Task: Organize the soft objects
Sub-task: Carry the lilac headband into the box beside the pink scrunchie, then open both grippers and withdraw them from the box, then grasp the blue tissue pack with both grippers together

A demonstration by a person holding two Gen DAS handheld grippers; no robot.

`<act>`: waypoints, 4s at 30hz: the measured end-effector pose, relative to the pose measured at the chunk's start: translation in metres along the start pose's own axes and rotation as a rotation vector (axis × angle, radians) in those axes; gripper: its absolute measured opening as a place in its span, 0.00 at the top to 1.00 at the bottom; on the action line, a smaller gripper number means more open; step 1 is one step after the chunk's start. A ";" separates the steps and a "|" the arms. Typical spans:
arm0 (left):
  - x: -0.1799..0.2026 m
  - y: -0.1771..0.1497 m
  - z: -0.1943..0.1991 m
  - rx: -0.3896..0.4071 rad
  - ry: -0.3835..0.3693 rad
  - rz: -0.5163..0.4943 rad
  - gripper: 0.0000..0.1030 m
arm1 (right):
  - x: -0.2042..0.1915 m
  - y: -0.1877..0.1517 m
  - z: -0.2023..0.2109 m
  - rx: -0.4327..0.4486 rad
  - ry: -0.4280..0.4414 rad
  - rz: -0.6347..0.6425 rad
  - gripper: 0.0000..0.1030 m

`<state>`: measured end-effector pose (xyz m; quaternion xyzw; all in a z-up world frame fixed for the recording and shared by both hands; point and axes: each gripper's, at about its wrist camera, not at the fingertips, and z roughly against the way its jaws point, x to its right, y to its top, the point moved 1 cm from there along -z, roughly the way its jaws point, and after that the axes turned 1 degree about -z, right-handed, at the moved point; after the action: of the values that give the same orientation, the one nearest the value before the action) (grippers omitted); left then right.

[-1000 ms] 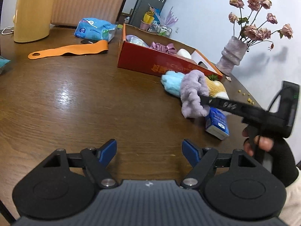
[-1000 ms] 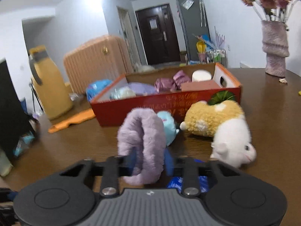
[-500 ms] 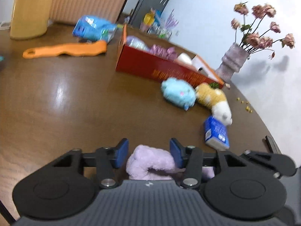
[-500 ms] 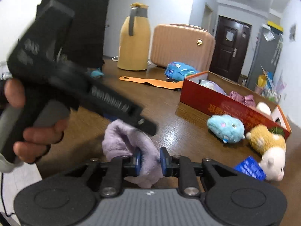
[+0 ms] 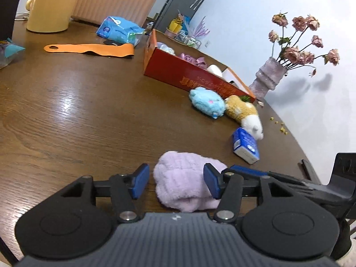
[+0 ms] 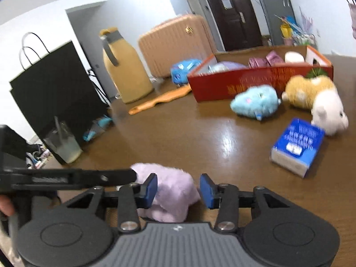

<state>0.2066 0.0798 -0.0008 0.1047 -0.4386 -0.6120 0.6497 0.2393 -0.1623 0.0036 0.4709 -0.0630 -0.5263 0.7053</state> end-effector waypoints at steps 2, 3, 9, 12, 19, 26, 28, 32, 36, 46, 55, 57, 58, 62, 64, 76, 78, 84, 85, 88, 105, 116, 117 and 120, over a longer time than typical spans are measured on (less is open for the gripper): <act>-0.001 -0.003 -0.001 -0.012 -0.002 0.004 0.59 | -0.003 -0.006 -0.007 -0.021 -0.002 -0.002 0.64; -0.002 -0.004 -0.002 -0.019 -0.012 0.010 0.62 | -0.004 -0.009 -0.008 -0.029 0.000 -0.002 0.67; -0.001 -0.006 -0.003 -0.017 -0.025 -0.001 0.73 | -0.010 -0.018 -0.008 -0.028 -0.003 0.014 0.82; 0.006 0.000 -0.001 0.000 -0.057 -0.022 0.77 | -0.010 -0.015 -0.003 -0.006 0.001 0.016 0.84; 0.040 0.086 -0.033 0.071 -0.183 -0.088 0.77 | 0.013 0.061 0.018 0.143 -0.038 0.098 0.85; 0.076 0.216 -0.175 -0.039 -0.124 -0.113 0.78 | 0.079 0.205 -0.040 0.094 -0.192 0.198 0.85; 0.075 0.241 -0.220 -0.098 -0.081 -0.082 0.78 | 0.099 0.238 -0.073 0.045 -0.231 0.208 0.85; 0.061 0.266 -0.296 -0.207 0.036 -0.026 0.78 | 0.138 0.275 -0.145 -0.079 -0.310 0.213 0.85; 0.044 0.272 -0.325 -0.246 0.091 -0.037 0.77 | 0.165 0.284 -0.193 -0.162 -0.293 0.149 0.85; 0.053 0.269 -0.317 -0.218 0.141 -0.114 0.57 | 0.184 0.275 -0.210 -0.200 -0.321 0.066 0.78; 0.091 0.267 -0.199 -0.085 0.143 -0.266 0.52 | 0.136 0.285 -0.097 -0.040 -0.346 0.155 0.60; 0.099 0.259 -0.162 -0.042 0.153 -0.311 0.49 | 0.123 0.282 -0.062 -0.004 -0.348 0.183 0.56; 0.103 0.255 -0.147 -0.026 0.157 -0.332 0.47 | 0.117 0.278 -0.045 0.015 -0.351 0.195 0.55; 0.114 0.234 -0.094 0.033 0.186 -0.397 0.41 | 0.099 0.263 0.012 0.074 -0.353 0.209 0.48; 0.117 0.219 -0.075 0.055 0.199 -0.405 0.39 | 0.093 0.251 0.034 0.106 -0.350 0.195 0.47; 0.102 0.034 0.003 0.207 0.259 -0.418 0.23 | 0.054 0.061 0.110 0.250 -0.337 0.191 0.29; 0.099 0.010 0.016 0.217 0.278 -0.395 0.22 | 0.048 0.029 0.116 0.248 -0.353 0.191 0.28; 0.088 -0.023 0.033 0.168 0.260 -0.337 0.20 | 0.046 -0.040 0.128 0.208 -0.273 0.059 0.28; 0.089 -0.022 0.032 0.170 0.268 -0.352 0.20 | 0.046 -0.043 0.128 0.199 -0.273 0.059 0.28; 0.097 -0.017 0.028 0.179 0.256 -0.369 0.20 | 0.047 -0.045 0.125 0.206 -0.296 0.064 0.28; 0.089 0.014 -0.044 0.094 0.273 -0.316 0.26 | 0.067 0.007 0.018 0.100 -0.068 0.055 0.36; 0.082 0.054 -0.120 -0.040 0.039 -0.143 0.53 | 0.117 0.040 0.007 0.111 -0.197 -0.125 0.49; 0.086 0.056 -0.128 -0.055 0.014 -0.141 0.55 | 0.119 0.038 0.004 0.110 -0.192 -0.139 0.49; 0.092 0.056 -0.149 -0.096 -0.037 -0.134 0.69 | 0.128 0.033 -0.005 0.114 -0.143 -0.215 0.66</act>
<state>0.3375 -0.0486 -0.0107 0.0911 -0.4126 -0.6765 0.6031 0.3213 -0.2618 -0.0274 0.4756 -0.0922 -0.6267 0.6104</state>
